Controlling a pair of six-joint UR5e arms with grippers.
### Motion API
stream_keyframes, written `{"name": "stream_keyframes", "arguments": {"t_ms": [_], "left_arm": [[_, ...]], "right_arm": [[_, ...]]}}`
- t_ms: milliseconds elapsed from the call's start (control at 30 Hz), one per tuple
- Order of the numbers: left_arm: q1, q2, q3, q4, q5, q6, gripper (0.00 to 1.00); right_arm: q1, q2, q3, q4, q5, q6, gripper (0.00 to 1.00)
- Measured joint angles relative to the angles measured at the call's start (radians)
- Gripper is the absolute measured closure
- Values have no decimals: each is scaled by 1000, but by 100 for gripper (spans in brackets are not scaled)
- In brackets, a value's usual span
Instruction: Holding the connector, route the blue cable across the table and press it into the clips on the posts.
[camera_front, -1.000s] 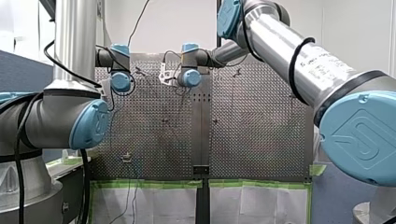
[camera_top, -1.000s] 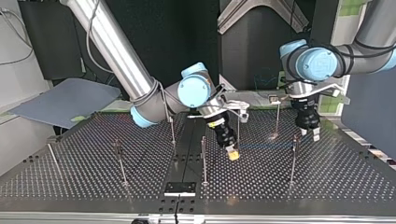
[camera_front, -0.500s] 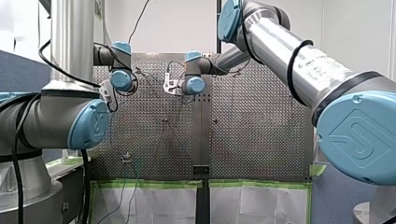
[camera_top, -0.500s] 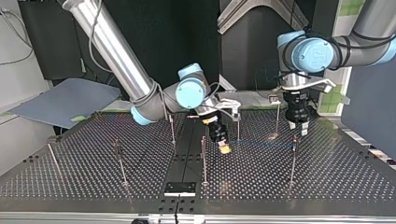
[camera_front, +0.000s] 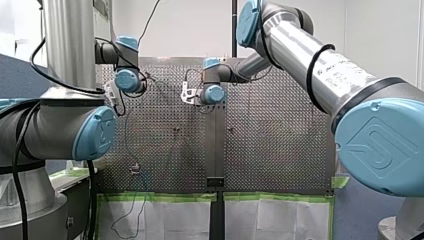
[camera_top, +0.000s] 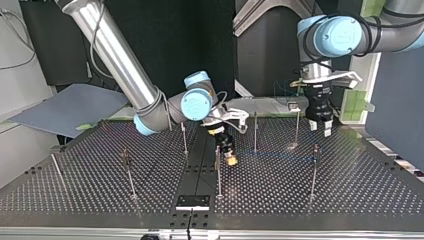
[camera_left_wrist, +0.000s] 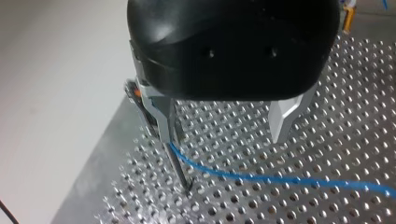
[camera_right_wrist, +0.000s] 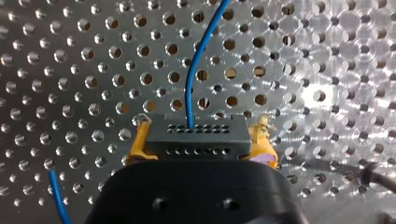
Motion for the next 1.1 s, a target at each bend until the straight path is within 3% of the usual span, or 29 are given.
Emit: {"name": "stream_keyframes", "arguments": {"t_ms": [267,433,767,1100], "left_arm": [[-13,64,-12,-10,7,9,0],[-52,75,-17,-34,-22,49,0],[-142,0,58,6,-110,139,0],[-233,-90,149,-3,-201,230,0]], "right_arm": [[-8,1,3,0,-2,0,100],[-13,1,3,-1,-2,0,100],[-20,1,3,-1,-5,0,100],[-30,1,3,0,-12,-2,100]]}}
